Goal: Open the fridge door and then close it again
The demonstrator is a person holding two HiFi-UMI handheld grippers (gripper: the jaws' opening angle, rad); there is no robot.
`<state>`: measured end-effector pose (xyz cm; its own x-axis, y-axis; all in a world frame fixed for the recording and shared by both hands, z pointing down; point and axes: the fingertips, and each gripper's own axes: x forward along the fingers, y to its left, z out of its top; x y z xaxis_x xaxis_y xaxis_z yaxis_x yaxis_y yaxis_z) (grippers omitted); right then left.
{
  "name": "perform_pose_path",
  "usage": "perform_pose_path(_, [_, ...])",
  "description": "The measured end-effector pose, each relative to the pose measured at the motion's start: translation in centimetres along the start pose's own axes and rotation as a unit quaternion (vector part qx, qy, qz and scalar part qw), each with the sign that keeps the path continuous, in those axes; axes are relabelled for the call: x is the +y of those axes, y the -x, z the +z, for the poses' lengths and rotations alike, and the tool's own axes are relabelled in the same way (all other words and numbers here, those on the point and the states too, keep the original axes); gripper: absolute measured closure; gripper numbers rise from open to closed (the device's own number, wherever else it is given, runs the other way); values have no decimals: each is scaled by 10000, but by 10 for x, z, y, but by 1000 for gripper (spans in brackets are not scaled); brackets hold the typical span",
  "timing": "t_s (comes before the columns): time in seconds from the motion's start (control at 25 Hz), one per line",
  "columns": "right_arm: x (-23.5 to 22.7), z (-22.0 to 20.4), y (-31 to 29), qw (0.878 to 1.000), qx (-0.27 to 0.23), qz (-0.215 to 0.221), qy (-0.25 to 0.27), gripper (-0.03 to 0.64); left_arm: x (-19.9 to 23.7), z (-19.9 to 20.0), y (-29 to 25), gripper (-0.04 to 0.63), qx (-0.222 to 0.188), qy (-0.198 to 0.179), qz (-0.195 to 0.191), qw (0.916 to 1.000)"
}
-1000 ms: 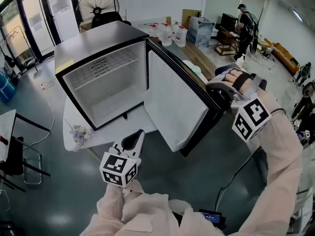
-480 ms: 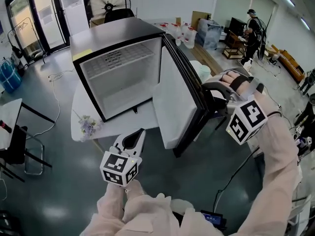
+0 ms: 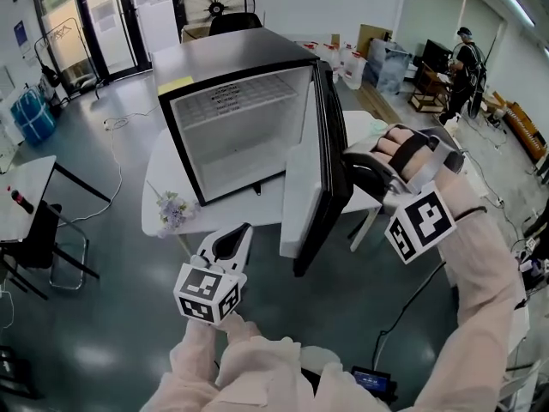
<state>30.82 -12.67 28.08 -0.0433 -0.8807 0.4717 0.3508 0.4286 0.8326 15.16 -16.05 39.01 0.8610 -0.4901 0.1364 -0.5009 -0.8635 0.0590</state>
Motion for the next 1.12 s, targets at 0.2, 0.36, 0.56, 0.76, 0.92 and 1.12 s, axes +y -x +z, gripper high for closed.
perform_pose_path(0.2, [-13,16,-11,9999,-107,-6,59,474,14,3,11,584,-27,13,163,9999])
perform_pose_path(0.36, [-23,28,-19,9996,-269,2,44,474,26,4,23,584,-37,41,322,9995])
perform_pose_path(0.56, [-39,47,-37,9980,-587,42,-224,476,48,0,39,584,-25,113,556,9984])
perform_pose_path(0.76, [-55,63,-57,9978,-635,40,-178,471,70,-4,55,584,-1,187,765,9969])
perform_pose_path(0.92, [-71,73,-80,9983,-568,-42,-87,466,91,-7,63,584,29,237,892,9957])
perform_pose_path(1.12, [-87,84,-99,9979,-630,-25,-168,462,111,-3,73,584,13,255,1018,9945])
